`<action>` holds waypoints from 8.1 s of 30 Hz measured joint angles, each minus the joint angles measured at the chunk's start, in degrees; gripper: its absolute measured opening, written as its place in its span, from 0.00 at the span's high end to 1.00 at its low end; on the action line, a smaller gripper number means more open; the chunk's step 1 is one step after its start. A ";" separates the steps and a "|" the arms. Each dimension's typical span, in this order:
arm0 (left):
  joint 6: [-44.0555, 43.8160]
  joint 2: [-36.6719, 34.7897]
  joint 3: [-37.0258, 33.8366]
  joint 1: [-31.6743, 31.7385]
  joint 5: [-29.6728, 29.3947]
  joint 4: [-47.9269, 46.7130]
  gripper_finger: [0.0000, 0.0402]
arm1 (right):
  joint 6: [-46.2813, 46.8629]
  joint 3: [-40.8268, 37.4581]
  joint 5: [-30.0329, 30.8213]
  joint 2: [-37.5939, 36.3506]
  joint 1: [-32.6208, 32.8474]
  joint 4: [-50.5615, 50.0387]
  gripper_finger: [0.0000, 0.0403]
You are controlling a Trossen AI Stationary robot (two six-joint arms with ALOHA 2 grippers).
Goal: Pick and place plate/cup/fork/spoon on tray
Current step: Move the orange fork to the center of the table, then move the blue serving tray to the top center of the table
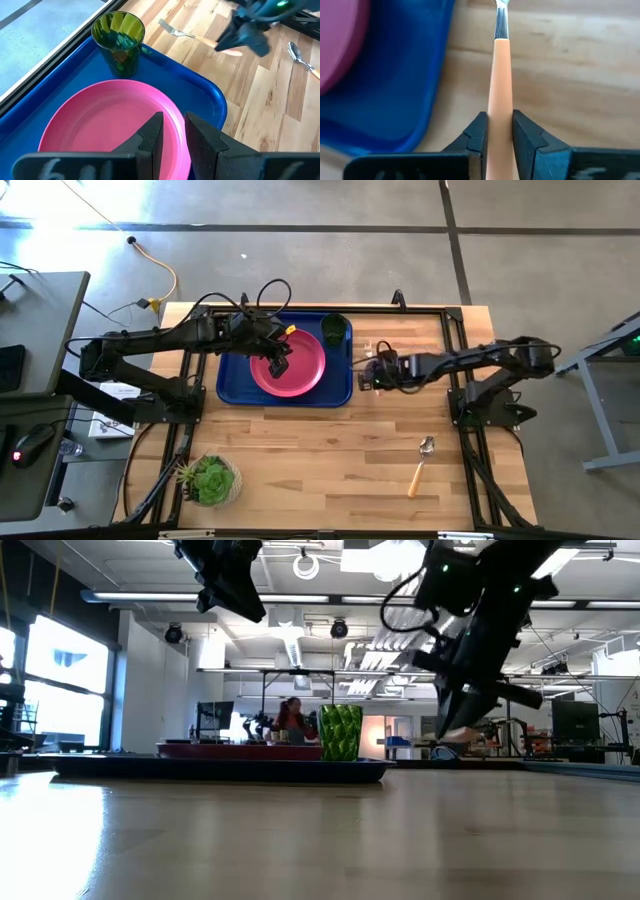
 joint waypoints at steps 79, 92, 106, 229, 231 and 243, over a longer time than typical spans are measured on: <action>-0.36 -0.02 -0.01 0.04 -3.82 -0.74 0.83 | 48.52 44.05 -8.31 39.64 34.56 -28.17 0.90; 0.61 -0.02 0.00 0.04 -3.82 -0.74 0.83 | 46.51 44.13 -10.37 40.24 34.34 -27.60 0.83; 0.67 -0.02 0.00 0.04 -3.81 -0.74 0.83 | 44.81 46.16 -11.64 40.78 33.86 -30.63 0.67; 15.57 -0.02 0.00 24.14 -8.37 -9.01 0.83 | -23.79 19.82 -3.94 8.38 -12.45 -8.95 0.51; 16.25 -0.02 0.00 24.93 -8.34 -9.01 0.83 | -23.25 19.82 -4.24 10.16 -12.17 -8.25 0.51; 17.61 -0.01 -0.01 28.27 -8.33 -8.94 0.83 | -20.41 19.80 -5.92 19.50 -11.93 -1.60 0.51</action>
